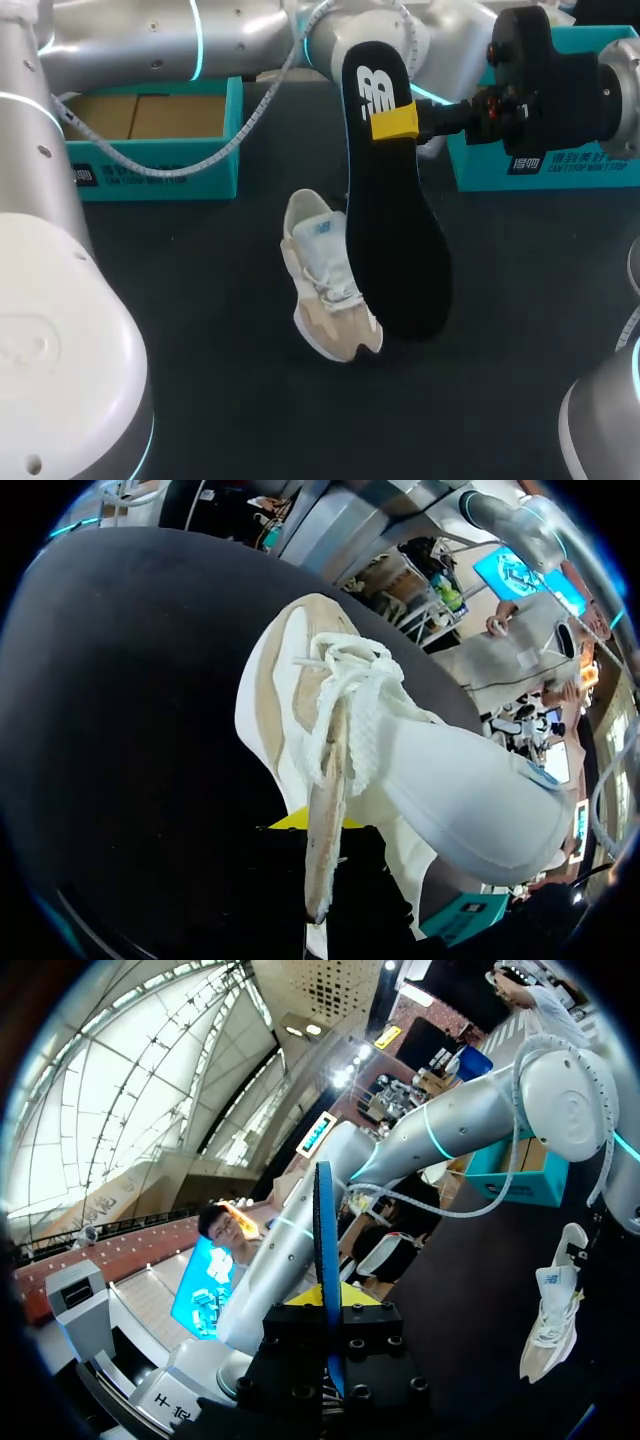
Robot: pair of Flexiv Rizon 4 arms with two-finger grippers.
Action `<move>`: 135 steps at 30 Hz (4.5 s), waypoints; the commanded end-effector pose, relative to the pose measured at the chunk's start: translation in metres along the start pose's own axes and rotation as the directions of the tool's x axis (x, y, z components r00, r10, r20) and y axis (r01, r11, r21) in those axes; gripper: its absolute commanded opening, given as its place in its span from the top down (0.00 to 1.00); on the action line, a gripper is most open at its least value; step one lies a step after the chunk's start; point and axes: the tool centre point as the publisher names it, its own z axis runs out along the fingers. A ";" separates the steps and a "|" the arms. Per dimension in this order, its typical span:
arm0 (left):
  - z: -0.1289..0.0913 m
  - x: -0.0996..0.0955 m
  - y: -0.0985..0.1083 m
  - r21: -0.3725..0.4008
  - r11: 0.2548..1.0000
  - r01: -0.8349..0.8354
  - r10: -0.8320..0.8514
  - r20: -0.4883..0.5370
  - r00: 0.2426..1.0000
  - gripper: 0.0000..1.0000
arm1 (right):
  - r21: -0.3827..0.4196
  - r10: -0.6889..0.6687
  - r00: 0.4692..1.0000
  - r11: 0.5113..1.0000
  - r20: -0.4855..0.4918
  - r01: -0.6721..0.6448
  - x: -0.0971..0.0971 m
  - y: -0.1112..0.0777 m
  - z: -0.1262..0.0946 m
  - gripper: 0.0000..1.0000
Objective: Take the shoe out of the shoebox, open the shoe tongue, remove and reinsert the insole, then place the shoe into the shoebox
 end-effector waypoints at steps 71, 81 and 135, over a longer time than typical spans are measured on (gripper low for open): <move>-0.020 0.006 -0.024 -0.167 0.973 -0.157 0.219 0.472 0.854 0.00 | 0.001 0.001 1.000 1.000 0.001 -0.001 -0.001 0.001 0.002 1.00; -0.066 0.030 -0.018 -0.187 0.962 -0.198 0.273 0.690 0.670 0.00 | 0.001 0.001 1.000 1.000 0.001 -0.001 -0.001 0.001 0.002 1.00; -0.121 0.064 -0.038 -0.330 0.924 -0.196 0.383 0.828 0.411 0.00 | -0.180 0.300 0.949 0.932 -0.100 -0.314 -0.052 0.031 -0.048 1.00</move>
